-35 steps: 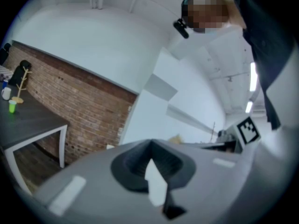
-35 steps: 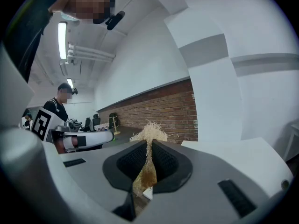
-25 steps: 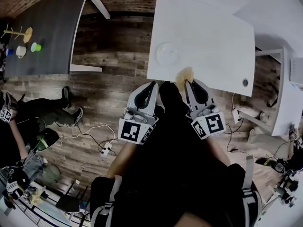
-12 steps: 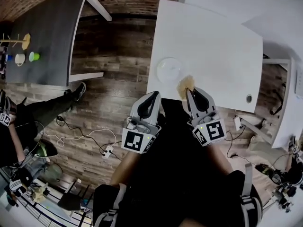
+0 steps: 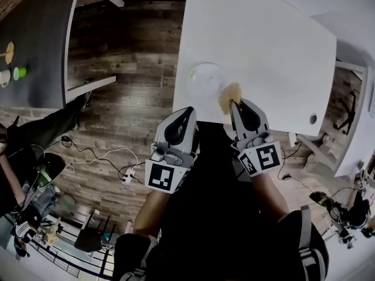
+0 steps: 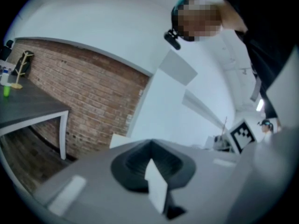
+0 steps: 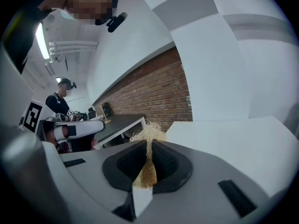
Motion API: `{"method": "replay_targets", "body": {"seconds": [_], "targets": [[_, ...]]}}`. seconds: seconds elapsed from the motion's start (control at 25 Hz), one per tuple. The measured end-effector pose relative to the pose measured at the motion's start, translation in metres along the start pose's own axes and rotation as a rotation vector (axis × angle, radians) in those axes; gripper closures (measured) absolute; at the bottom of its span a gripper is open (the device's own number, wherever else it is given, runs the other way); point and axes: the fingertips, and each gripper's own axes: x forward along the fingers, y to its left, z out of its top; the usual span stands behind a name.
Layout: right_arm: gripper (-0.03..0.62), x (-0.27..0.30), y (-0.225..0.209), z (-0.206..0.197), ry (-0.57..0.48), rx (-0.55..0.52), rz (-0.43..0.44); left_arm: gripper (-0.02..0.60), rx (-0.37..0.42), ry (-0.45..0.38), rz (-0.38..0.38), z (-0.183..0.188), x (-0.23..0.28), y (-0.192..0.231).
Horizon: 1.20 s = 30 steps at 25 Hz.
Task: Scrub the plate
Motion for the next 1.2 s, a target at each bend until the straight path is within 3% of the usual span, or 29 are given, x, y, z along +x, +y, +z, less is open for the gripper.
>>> {"method": "replay_targets", "body": {"seconds": [0.28,0.52,1.2], "targets": [[0.563,0.003,-0.010,-0.036,0.057,-0.010,0.007,0.578,-0.016,0.038,-0.024,-0.024,0.001,-0.016],[0.563,0.030,-0.023,-0.063,0.100,-0.029,-0.008,0.578,-0.032,0.051,-0.016,-0.042,0.008,-0.005],[0.563,0.060,-0.051,-0.087,0.177,-0.026,-0.019,0.578,-0.096,0.064,-0.007,-0.052,0.029,0.002]]}}
